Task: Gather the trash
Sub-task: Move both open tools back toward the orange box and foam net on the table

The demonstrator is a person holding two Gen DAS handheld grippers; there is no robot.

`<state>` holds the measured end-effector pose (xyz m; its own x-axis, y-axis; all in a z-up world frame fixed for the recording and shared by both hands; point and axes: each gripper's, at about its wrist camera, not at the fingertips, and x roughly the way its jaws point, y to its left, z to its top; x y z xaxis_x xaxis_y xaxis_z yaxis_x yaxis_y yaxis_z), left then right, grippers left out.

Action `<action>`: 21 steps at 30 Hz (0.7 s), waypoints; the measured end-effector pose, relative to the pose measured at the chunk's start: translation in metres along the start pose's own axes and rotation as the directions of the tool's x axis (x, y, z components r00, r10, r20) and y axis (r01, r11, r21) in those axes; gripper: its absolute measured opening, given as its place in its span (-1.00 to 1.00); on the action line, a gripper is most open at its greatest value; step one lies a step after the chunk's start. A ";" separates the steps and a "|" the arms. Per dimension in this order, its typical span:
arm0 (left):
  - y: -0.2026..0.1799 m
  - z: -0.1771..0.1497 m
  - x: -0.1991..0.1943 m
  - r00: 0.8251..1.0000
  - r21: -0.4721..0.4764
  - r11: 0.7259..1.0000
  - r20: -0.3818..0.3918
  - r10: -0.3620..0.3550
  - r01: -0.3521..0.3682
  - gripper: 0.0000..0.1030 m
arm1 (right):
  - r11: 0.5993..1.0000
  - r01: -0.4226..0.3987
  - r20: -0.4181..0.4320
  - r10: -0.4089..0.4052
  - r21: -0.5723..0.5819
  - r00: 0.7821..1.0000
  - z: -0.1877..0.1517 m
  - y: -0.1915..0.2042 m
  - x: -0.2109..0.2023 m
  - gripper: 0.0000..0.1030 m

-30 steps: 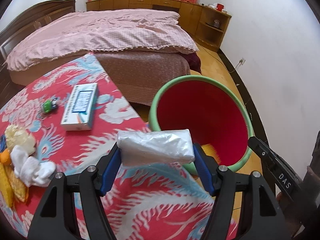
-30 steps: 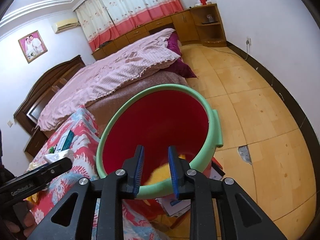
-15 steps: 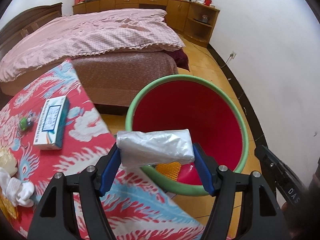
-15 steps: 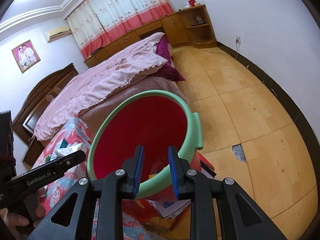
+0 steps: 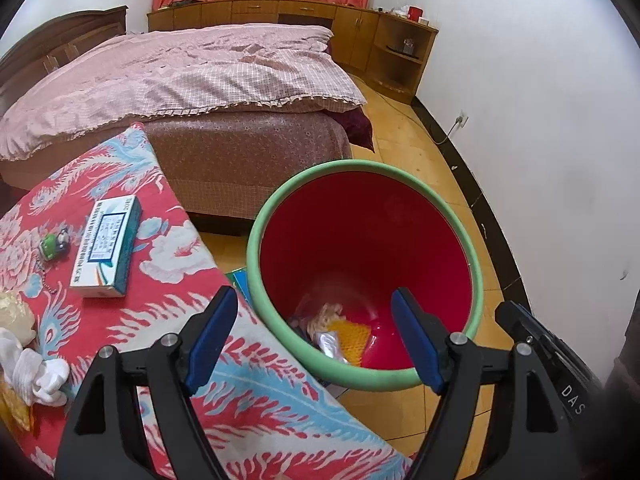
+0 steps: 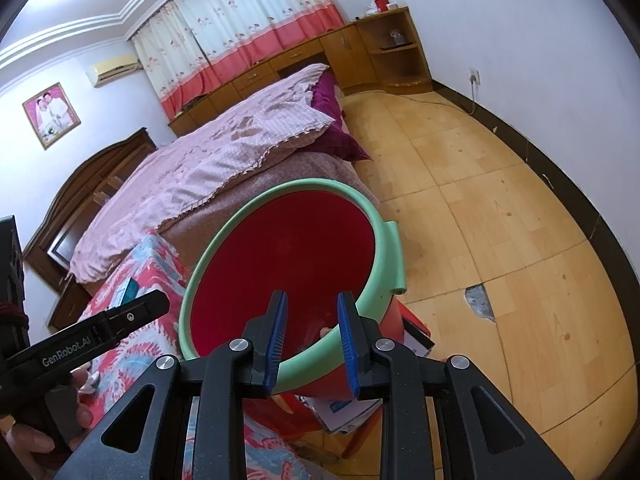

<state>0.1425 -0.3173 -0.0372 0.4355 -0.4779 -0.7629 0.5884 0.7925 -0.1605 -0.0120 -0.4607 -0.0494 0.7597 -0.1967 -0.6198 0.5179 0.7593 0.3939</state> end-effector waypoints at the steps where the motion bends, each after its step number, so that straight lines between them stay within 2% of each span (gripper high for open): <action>1: 0.001 0.000 -0.002 1.000 -0.003 1.000 0.000 0.000 0.000 0.53 | 1.000 -0.003 0.000 0.003 -0.002 1.000 0.000 0.001 -0.001 -0.48; 6: 0.006 -0.007 -0.014 1.000 -0.027 1.000 0.001 0.006 -0.006 0.53 | 1.000 -0.027 0.003 0.027 -0.006 1.000 -0.003 0.007 -0.008 -0.28; 13: 0.021 -0.018 -0.036 0.999 -0.070 0.997 0.021 0.028 -0.027 0.53 | 0.998 -0.056 0.003 0.056 -0.030 0.998 -0.008 0.022 -0.018 -0.21; 21: 0.051 -0.032 -0.068 0.995 -0.133 0.988 0.057 0.086 -0.078 0.53 | 0.993 -0.103 -0.020 0.102 -0.059 0.995 -0.015 0.044 -0.024 -0.16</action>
<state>0.1208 -0.2326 -0.0132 0.5227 -0.4289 -0.7368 0.4566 0.8707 -0.1828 -0.0131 -0.4137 -0.0276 0.8009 -0.1056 -0.5895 0.4126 0.8107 0.4154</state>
